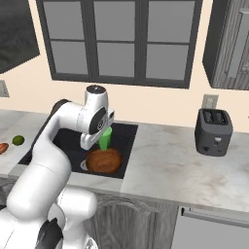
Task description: Remove the lime and sweet potato from the sink. Then move the bowl and cup from the counter to the sink for washing.
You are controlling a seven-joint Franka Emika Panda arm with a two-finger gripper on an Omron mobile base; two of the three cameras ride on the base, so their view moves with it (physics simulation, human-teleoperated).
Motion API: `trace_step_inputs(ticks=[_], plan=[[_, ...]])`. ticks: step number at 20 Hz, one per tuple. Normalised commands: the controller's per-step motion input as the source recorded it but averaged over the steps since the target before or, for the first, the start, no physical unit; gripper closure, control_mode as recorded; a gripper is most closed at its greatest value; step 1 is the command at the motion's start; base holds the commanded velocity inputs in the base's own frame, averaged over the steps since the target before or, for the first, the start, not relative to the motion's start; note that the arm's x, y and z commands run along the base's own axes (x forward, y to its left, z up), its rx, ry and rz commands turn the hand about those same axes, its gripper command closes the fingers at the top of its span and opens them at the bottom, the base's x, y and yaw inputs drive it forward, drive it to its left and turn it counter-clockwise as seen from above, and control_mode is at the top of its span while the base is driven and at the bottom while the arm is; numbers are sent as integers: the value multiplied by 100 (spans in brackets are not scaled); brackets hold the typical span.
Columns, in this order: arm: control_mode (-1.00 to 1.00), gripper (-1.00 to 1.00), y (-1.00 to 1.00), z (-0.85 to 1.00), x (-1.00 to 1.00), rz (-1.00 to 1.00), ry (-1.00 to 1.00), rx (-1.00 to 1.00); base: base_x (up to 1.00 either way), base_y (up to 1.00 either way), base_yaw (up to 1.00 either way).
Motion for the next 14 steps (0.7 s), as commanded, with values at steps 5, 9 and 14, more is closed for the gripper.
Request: trace_step_inputs(ticks=[5,9,14], plan=[[-100,100,33,0,0,4,1,4,0,0,0],[-100,100,40,0,0,2,0,3,0,0,0],[-100,100,38,0,0,2,0,3,0,0,0]])
